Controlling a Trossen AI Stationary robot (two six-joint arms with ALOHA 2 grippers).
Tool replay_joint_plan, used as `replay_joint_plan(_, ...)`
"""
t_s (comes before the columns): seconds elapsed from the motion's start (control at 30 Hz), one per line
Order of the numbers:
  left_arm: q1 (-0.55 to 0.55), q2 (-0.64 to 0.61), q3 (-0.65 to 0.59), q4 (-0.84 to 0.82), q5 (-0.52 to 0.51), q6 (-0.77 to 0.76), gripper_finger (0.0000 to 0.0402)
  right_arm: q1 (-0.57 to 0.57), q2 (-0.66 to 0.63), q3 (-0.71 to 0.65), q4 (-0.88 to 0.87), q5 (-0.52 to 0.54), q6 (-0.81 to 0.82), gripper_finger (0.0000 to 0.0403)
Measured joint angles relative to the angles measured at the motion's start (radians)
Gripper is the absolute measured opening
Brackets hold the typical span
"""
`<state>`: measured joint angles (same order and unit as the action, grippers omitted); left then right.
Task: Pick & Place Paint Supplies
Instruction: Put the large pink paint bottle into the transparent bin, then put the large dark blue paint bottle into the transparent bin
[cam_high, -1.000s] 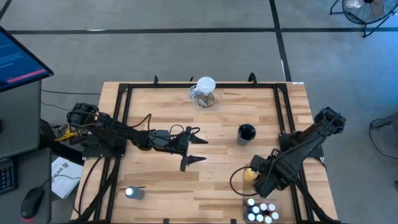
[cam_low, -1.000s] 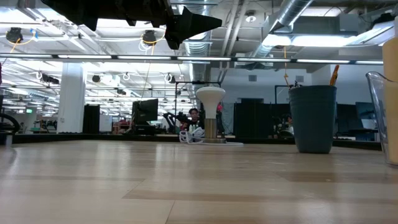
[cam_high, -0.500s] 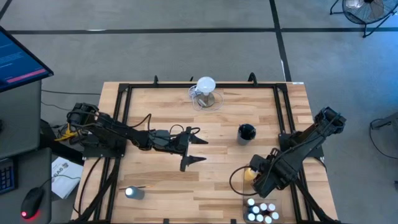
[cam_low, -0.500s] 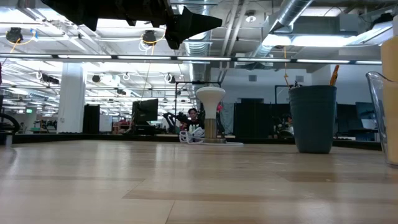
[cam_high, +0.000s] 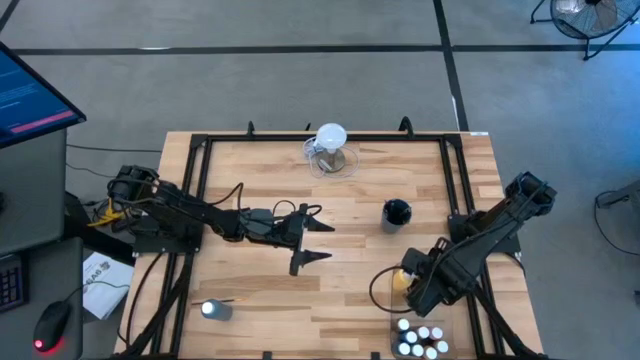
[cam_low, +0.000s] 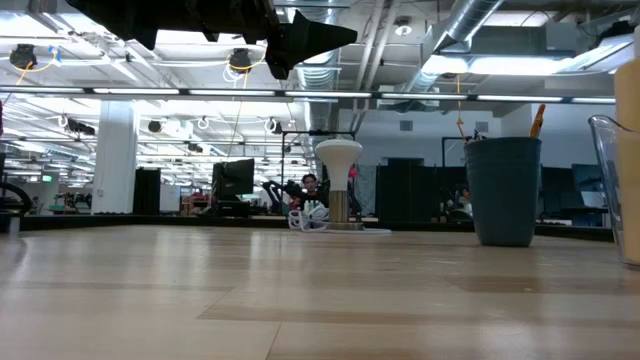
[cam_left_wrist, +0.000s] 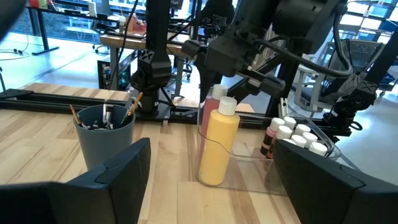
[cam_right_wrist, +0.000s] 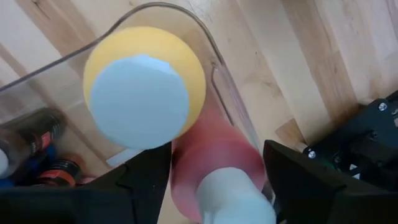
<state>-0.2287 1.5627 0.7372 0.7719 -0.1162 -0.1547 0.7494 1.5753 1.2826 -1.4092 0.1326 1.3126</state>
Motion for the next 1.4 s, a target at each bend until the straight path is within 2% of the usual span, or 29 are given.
replay_joint_plan(0.4,0.0,0.0,0.0,0.0,-0.001,0.0,0.0297,0.0,0.0,-0.002,0.004,0.0,-0.004,0.0277)
replay_joint_plan(0.7,0.0,0.0,0.0,0.0,-0.001,0.0,0.0297,0.0,0.0,0.046,0.002,-0.003,-0.011,0.0307)
replay_joint_plan(0.97,0.0,0.0,0.0,0.0,-0.001,0.0,0.0297,-0.027,0.0,0.106,-0.109,-0.035,-0.043,0.0318)
replay_joint_plan(1.17,0.0,0.0,0.0,-0.001,0.0,0.0,0.0297,-0.09,0.0,0.222,-0.162,-0.039,-0.176,0.033)
replay_joint_plan(1.3,-0.006,0.0,0.0,-0.007,0.076,-0.004,0.0297,-0.141,0.0,0.341,-0.149,-0.036,-0.331,0.0336)
replay_joint_plan(1.4,-0.033,-0.006,0.0,-0.014,0.133,-0.002,0.0297,-0.185,0.0,0.43,-0.107,0.048,-0.46,0.0336)
